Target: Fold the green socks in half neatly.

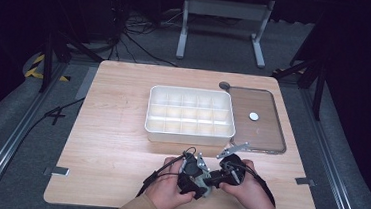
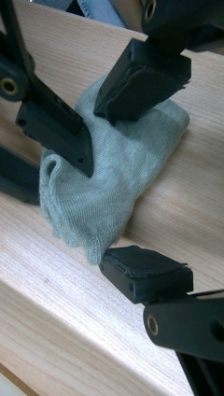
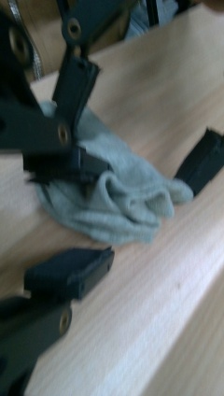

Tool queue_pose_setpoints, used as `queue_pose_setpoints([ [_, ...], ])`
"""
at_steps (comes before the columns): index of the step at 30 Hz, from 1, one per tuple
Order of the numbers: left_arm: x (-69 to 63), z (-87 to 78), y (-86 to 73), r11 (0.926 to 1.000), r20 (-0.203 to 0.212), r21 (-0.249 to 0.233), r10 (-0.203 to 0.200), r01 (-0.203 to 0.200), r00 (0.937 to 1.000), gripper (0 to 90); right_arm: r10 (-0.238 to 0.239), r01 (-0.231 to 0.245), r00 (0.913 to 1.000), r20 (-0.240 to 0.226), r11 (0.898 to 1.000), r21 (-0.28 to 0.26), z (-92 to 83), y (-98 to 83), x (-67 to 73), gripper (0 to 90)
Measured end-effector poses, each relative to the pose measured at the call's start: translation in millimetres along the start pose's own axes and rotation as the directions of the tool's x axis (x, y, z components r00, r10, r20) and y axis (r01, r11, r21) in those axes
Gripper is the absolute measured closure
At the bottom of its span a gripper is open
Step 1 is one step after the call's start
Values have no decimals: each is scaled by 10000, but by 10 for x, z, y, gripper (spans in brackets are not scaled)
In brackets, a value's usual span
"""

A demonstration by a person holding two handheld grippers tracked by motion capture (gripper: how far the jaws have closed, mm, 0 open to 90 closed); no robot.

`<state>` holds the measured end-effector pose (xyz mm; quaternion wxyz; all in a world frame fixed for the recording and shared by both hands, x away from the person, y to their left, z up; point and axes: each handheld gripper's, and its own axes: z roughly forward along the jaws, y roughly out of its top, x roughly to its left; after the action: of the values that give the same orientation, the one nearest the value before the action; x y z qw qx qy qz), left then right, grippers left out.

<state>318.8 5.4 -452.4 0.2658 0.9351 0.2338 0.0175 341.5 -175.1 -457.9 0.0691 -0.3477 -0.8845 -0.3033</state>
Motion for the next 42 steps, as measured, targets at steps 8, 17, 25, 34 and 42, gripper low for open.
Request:
queue_pose_setpoints([
  [8, 31, -59, -58, 9990, 420, 151, -428, 422, 9982, 281, -181, 195, 9982, -575, 9995, 240, 38, 52, 52, 785],
  [17, 99, -239, -122, 9989, 579, -96, -444, 451, 9973, 339, -375, 385, 9990, -227, 9983, 433, 21, 96, 135, 817],
  [25, 201, -504, -214, 9954, 688, -692, -618, 666, 9957, 334, -609, 611, 9981, -104, 9979, 196, -88, 135, 215, 820],
  [34, 445, -836, -476, 9840, 85, -1114, -1389, 1390, 9903, 348, -884, 890, 9959, 186, 9953, -373, -266, 202, 270, 820],
  [42, 647, -986, -793, 9677, -526, -1363, -2208, 2121, 9739, 362, -831, 900, 9937, 752, 9914, -946, -500, 268, 262, 819],
])
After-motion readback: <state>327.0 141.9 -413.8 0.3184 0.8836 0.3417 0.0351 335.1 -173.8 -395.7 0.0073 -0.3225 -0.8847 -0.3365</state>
